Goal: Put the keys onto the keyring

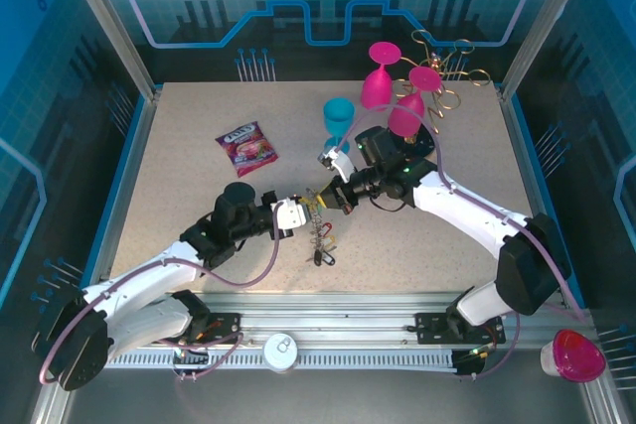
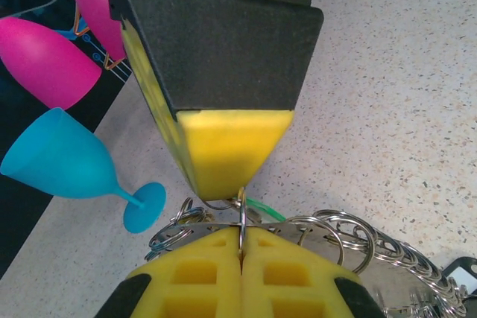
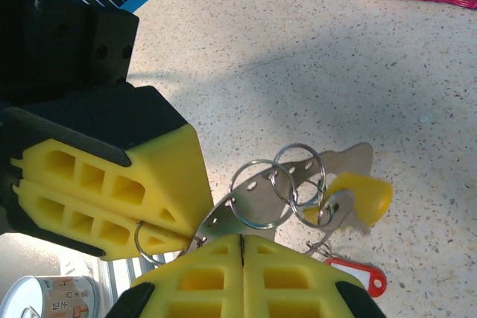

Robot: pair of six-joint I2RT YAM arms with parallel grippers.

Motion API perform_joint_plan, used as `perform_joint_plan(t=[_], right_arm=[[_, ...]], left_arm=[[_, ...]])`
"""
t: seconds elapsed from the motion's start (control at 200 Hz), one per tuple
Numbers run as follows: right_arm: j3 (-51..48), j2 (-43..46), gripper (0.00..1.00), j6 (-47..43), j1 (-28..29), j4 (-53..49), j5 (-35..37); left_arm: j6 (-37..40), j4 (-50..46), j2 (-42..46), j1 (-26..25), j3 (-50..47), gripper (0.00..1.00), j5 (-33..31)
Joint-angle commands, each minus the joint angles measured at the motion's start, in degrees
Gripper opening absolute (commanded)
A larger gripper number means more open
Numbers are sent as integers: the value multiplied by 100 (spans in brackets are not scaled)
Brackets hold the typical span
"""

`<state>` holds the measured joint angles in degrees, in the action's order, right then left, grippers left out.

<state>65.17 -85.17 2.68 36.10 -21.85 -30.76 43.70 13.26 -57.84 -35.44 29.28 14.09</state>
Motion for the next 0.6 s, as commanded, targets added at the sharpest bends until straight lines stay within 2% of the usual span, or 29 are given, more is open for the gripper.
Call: perform_joint_plan(t=[0.0, 0.145, 0.395, 0.595], right_arm=[[73, 57, 0, -18, 64, -53, -4], [-219, 465, 0, -661, 29, 208, 13], [-650, 852, 0, -2820, -1, 603, 366], [-995, 1112, 0, -4409, -33, 1111, 50]], left_arm=[[13, 252, 97, -34, 21, 0, -81], [-255, -341, 63, -28, 260, 0, 199], [-1097, -1636, -243, 424, 1028, 0, 1443], [-1324, -2092, -571, 652, 1339, 0, 2176]])
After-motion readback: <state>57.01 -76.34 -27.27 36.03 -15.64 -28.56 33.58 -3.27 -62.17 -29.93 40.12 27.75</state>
